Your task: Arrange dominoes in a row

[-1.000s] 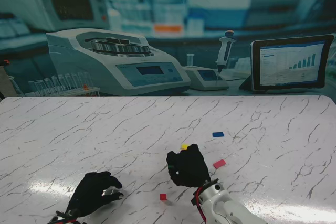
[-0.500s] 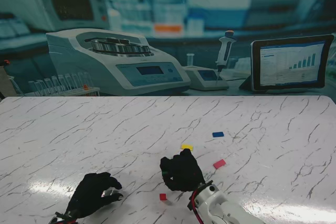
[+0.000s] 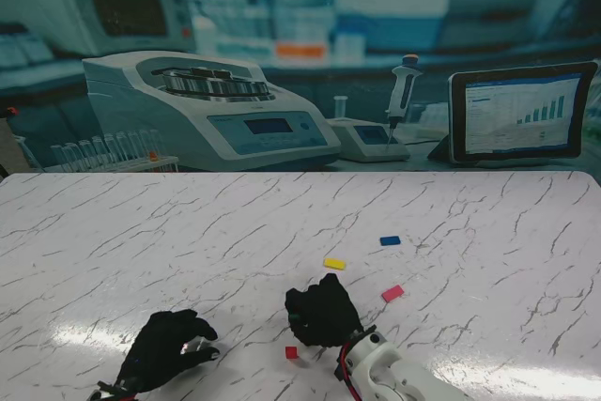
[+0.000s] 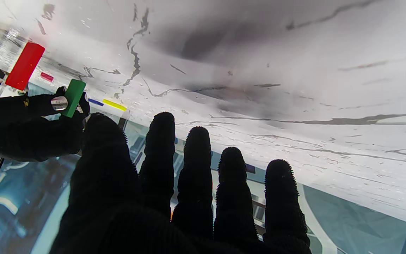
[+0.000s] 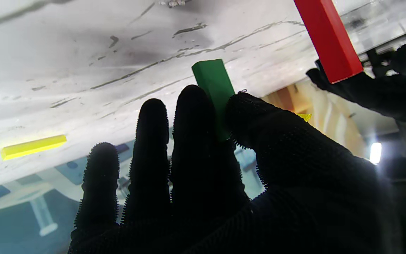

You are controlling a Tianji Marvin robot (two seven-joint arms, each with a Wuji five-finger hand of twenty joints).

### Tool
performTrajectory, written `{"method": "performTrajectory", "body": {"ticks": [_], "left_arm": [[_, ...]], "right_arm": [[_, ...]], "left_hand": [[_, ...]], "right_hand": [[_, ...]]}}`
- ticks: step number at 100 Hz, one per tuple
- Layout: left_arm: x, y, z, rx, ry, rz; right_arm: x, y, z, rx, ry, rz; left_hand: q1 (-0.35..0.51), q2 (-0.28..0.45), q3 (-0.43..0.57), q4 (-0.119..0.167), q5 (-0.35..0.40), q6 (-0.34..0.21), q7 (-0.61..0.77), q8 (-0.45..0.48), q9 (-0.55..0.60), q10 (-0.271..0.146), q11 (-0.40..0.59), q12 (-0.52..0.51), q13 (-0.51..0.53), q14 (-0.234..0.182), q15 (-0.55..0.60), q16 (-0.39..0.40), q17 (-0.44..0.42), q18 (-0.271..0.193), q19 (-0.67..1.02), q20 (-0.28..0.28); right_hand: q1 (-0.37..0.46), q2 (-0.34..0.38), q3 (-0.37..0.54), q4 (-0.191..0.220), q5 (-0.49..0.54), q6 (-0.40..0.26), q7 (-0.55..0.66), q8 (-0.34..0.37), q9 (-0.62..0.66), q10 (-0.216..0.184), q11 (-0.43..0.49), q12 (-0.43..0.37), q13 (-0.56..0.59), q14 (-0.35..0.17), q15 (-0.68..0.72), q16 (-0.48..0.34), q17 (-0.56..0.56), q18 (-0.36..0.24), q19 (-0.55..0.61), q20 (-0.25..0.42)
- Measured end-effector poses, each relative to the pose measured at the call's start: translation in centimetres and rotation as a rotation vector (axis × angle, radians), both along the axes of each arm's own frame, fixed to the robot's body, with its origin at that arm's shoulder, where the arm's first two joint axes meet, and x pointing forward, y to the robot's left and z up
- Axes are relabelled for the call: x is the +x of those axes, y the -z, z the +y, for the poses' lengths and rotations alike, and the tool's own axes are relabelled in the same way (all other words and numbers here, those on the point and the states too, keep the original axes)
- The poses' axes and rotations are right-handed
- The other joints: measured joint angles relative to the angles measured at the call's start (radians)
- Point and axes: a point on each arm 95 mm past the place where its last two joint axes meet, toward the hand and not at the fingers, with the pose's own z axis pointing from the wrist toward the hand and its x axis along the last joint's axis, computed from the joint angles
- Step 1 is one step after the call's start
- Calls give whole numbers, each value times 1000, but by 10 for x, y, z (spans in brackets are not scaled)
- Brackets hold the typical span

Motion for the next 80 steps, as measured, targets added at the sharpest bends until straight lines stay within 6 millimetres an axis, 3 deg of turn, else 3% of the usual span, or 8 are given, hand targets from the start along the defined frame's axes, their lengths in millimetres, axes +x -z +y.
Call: {"method": "performTrajectory", "body": {"ticks": [45, 60, 63, 80], "left_arm": [[-1, -2, 0, 1, 0, 0], [-1, -2, 0, 1, 0, 0], [-1, -2, 0, 1, 0, 0], [-2, -2, 0, 1, 0, 1]], "right_arm": [[2, 7, 1, 1, 3, 33], [2, 8, 1, -4, 3, 44], [2, 7, 1, -4, 3, 45], [2, 7, 1, -5, 4, 51]], "left_hand": [[0, 0, 0, 0, 0, 0, 0, 0, 0, 0, 0, 0, 0, 0, 0, 0, 0, 0, 0, 0], [0, 0, 0, 0, 0, 0, 0, 0, 0, 0, 0, 0, 0, 0, 0, 0, 0, 0, 0, 0], [0, 0, 0, 0, 0, 0, 0, 0, 0, 0, 0, 0, 0, 0, 0, 0, 0, 0, 0, 0], [-9, 0, 0, 0, 0, 0, 0, 0, 0, 0, 0, 0, 0, 0, 0, 0, 0, 0, 0, 0]], "right_hand": [[0, 11, -24, 0, 0, 6, -6, -11, 0, 9, -21, 0, 0, 0, 0, 0, -2, 0, 0, 0], [12, 12, -26, -13, 0, 10, -14, -14, 0, 15, -35, 0, -15, 1, -10, -4, -3, 0, 0, 0], [12, 12, -26, -31, 3, 17, -19, -14, 0, 20, -35, -4, -15, 2, -10, -4, -3, 0, 0, 0], [12, 12, -27, -31, -18, 33, -48, -27, -12, 35, -62, -18, -41, 15, -9, -6, -8, 0, 0, 0]]}}
